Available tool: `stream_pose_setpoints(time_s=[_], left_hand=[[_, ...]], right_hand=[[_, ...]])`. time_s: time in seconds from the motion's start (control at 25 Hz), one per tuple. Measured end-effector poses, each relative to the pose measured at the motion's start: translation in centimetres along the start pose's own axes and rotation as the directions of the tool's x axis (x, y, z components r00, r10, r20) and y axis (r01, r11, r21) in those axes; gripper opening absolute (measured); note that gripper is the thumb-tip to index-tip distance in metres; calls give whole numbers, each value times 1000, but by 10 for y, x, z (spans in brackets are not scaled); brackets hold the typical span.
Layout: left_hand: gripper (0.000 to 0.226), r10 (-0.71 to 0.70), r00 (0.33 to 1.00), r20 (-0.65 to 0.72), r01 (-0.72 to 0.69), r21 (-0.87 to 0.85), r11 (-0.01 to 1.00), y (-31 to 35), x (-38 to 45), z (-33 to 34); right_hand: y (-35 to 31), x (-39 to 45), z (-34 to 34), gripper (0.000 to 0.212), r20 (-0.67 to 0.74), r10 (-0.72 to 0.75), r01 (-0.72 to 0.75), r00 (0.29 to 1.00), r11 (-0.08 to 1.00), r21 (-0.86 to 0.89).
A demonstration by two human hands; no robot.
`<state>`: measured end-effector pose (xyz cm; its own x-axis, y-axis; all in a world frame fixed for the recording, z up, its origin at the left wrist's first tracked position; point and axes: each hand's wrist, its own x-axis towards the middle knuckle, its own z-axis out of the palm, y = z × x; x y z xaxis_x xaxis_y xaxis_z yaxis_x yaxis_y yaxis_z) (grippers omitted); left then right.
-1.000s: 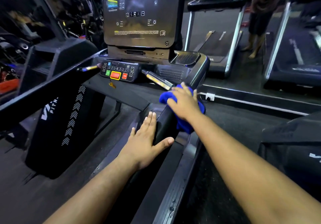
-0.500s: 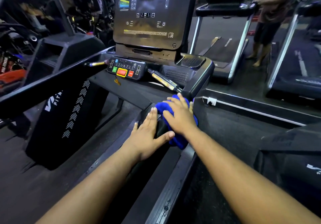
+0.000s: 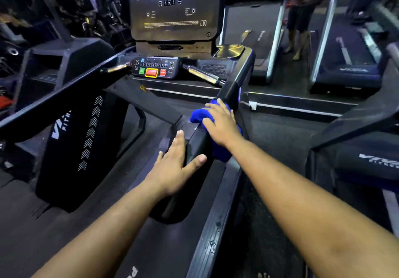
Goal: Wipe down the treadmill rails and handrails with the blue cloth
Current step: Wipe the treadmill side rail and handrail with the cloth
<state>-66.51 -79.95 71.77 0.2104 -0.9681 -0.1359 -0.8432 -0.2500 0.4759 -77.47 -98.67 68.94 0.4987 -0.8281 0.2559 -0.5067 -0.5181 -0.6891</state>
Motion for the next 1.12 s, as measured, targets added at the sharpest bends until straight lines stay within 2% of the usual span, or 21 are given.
stream_pose_setpoints(time_s=[0.24, 0.36, 0.48, 0.64, 0.72, 0.8, 0.92, 1.04, 1.12], left_hand=[[117, -11, 999, -49, 0, -201, 980, -21, -53, 2], [117, -21, 997, -78, -3, -300, 954, -36, -75, 7], [102, -27, 996, -80, -7, -398, 917, -54, -89, 12], [104, -46, 997, -59, 15, -449, 893, -56, -124, 19], [100, -83, 992, -99, 27, -473, 881, -46, -142, 25], [86, -93, 980, -176, -14, -524, 852, -28, -164, 31], [58, -65, 964, -258, -122, -646, 754, 3, -192, 51], [32, -51, 963, -264, -176, -761, 625, 34, -204, 72], [14, -53, 975, -216, -158, -840, 519, 53, -210, 79]], right_hand=[[-55, -95, 27, 62, -2, -28, 28, 1000, 998, 54], [-80, -138, 35, 58, -1, -48, 48, 999, 997, 67], [-96, -173, 43, 46, 23, -78, 76, 997, 993, 95], [-107, -225, 46, 50, 33, -190, 182, 981, 969, 166], [-111, -248, 44, 51, 18, -209, 202, 978, 958, 203], [-114, -271, 40, 53, -4, -186, 181, 983, 954, 239], [-109, -307, 28, 55, -31, -139, 143, 990, 958, 249], [-94, -340, -3, 54, -37, -65, 71, 997, 971, 227], [-81, -361, -31, 64, -69, 44, -21, 997, 955, 296]])
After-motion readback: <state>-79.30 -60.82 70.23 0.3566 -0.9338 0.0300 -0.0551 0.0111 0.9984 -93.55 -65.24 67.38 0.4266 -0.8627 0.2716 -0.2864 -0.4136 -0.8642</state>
